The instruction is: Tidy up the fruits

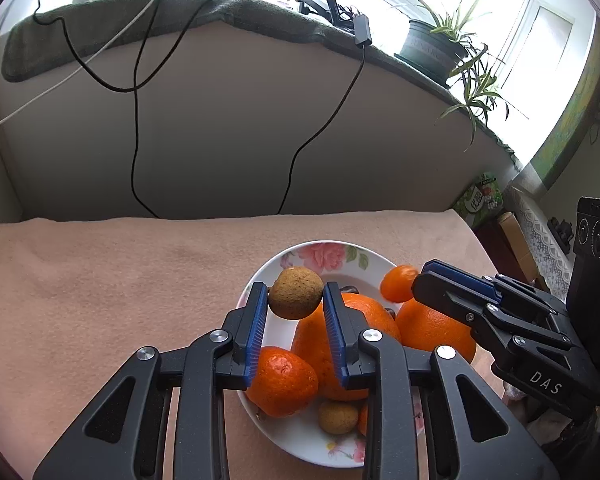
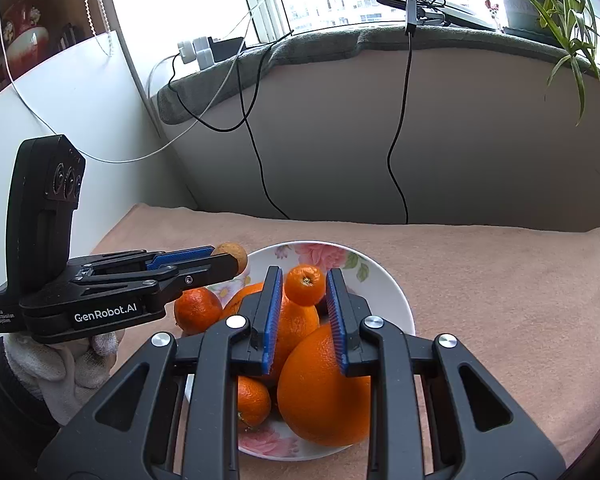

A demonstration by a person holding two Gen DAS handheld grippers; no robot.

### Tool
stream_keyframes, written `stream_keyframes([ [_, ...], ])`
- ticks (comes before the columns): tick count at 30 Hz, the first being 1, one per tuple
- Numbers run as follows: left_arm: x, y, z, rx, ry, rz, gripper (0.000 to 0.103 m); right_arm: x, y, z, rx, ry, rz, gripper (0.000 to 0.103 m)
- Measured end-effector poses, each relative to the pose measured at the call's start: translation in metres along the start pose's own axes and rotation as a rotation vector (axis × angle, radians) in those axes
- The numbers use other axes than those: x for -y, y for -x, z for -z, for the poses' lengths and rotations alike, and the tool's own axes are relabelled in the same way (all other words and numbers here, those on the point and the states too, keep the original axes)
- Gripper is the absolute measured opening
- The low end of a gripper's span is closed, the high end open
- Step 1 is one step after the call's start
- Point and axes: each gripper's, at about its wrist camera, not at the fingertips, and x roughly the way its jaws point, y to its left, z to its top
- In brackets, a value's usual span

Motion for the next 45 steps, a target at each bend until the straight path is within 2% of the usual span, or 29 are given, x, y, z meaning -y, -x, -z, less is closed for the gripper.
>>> stream_keyframes([
  [11,0.006,0.008,0.000,0.017,-0.017,-0.002,0.038,-0.001,0.006,0.002,0.007,-0.001,0.001,0.023],
  [14,0.008,0.011,0.001,0.025,-0.025,-0.008,0.046,-0.002,0.008,0.003,0.008,-0.002,0.003,0.025],
  [15,0.009,0.012,0.002,0.027,-0.028,-0.010,0.046,-0.002,0.008,0.003,0.010,-0.002,0.005,0.032],
  [16,0.010,0.014,0.002,0.029,-0.030,-0.013,0.046,-0.002,0.010,0.004,0.015,-0.002,0.009,0.045],
  [18,0.011,0.016,0.003,0.033,-0.033,-0.017,0.052,-0.002,0.014,0.004,0.030,-0.005,0.015,0.055],
  [21,0.013,0.020,0.005,0.041,-0.040,-0.025,0.054,-0.002,0.018,0.003,0.035,-0.012,0.015,0.056],
  [23,0.014,0.022,0.006,0.046,-0.043,-0.027,0.059,-0.001,0.020,0.004,0.039,-0.018,0.021,0.061],
  [25,0.016,0.025,0.007,0.051,-0.050,-0.032,0.064,0.000,0.023,0.004,0.048,-0.029,0.028,0.072],
  [28,0.017,0.026,0.009,0.051,-0.053,-0.039,0.065,0.003,0.026,0.004,0.053,-0.045,0.028,0.073],
  [30,0.018,0.027,0.010,0.053,-0.048,-0.047,0.073,0.003,0.027,0.005,0.050,-0.050,0.031,0.074],
  [34,0.019,0.029,0.012,0.052,-0.046,-0.059,0.073,0.005,0.029,0.008,0.046,-0.057,0.040,0.081],
  [45,0.029,0.043,0.025,0.075,-0.054,-0.104,0.073,0.007,0.042,0.015,0.057,-0.089,0.037,0.087],
])
